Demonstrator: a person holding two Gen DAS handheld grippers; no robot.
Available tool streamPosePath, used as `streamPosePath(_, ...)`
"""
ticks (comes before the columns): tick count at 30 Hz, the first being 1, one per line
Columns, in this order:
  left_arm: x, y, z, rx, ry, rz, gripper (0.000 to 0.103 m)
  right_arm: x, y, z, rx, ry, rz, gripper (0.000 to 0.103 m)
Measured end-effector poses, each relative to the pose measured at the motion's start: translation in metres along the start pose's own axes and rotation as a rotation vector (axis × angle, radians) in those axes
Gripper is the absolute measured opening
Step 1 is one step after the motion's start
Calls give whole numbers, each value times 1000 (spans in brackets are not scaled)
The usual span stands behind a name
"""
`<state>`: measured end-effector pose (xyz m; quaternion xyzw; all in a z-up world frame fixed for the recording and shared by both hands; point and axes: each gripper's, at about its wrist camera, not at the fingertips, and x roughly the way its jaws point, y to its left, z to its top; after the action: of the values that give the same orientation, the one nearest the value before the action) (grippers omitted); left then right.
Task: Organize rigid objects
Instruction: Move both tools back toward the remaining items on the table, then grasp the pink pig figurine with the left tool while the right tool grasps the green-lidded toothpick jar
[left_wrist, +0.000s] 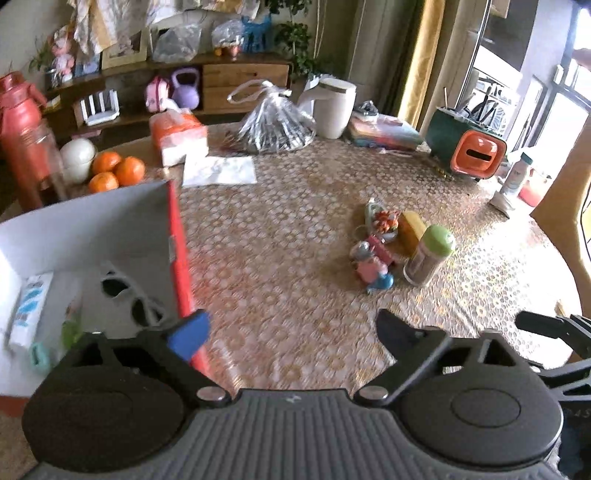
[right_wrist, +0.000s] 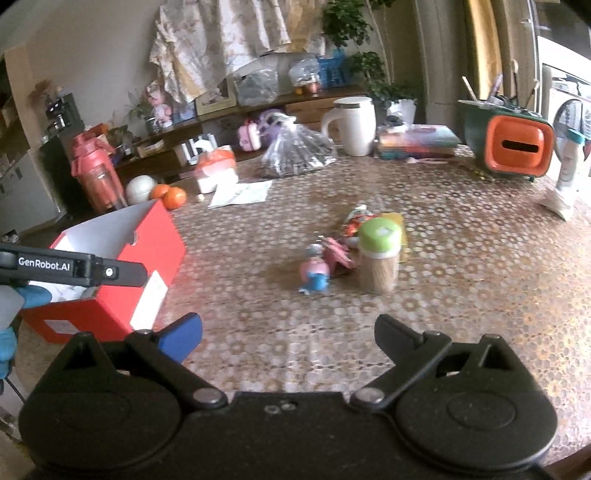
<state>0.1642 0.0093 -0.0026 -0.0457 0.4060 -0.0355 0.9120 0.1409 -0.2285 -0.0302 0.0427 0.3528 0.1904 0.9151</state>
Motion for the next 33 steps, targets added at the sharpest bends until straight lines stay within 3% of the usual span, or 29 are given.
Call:
streamPosePath(12, 72, -51, 11, 61, 63, -20, 103, 8, -53, 15, 12, -12, -74, 99)
streamPosePath(17, 107, -65, 19, 63, 132, -75, 103, 26, -68, 19, -14, 4, -103, 97)
streamPosePath(28, 163, -82, 36, 92, 213, -61, 103, 77, -80, 19, -105, 67, -106, 86)
streamPosePath(33, 178, -82, 38, 60, 227, -94, 103, 95, -85, 20, -128, 85, -97, 76)
